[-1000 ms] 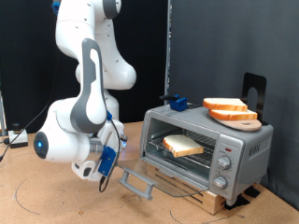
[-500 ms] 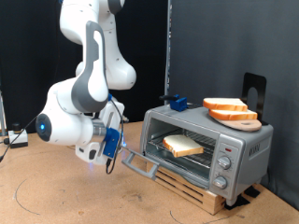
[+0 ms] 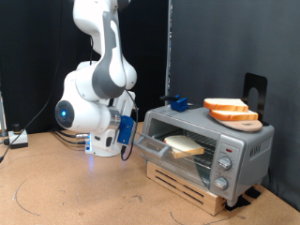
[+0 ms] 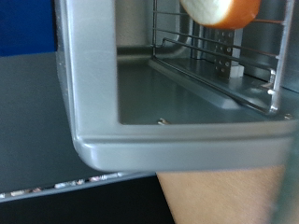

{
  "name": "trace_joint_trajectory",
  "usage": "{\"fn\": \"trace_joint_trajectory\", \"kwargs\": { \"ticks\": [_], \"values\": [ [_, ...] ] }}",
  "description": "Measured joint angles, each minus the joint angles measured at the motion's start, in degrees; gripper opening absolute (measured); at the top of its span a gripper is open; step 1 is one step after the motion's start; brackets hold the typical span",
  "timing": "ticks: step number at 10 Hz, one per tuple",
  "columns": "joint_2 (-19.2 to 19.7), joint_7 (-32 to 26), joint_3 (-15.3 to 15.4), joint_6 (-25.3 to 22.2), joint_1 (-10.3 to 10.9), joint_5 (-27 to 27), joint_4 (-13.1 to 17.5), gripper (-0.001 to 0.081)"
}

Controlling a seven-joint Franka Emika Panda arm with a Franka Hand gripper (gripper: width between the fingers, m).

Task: Make a piece of toast with the oven

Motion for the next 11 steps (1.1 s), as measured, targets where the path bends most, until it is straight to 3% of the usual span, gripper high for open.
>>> {"fn": "trace_joint_trajectory", "kwargs": {
  "ticks": [4, 7, 9, 11],
  "values": [
    [-6.47, -1.81, 2.70, -1.10, 1.76, 1.73, -5.76, 0.0808],
    [-12.52, 0.21, 4.66, -0.75, 3.12, 6.42, -10.80, 0.0808],
    [-14.98, 2.30, 4.85, 0.91, 3.05, 8.89, -11.88, 0.0808],
    [-14.82, 5.48, 4.08, 5.79, 1.36, 10.80, -11.35, 0.0808]
  ]
}}
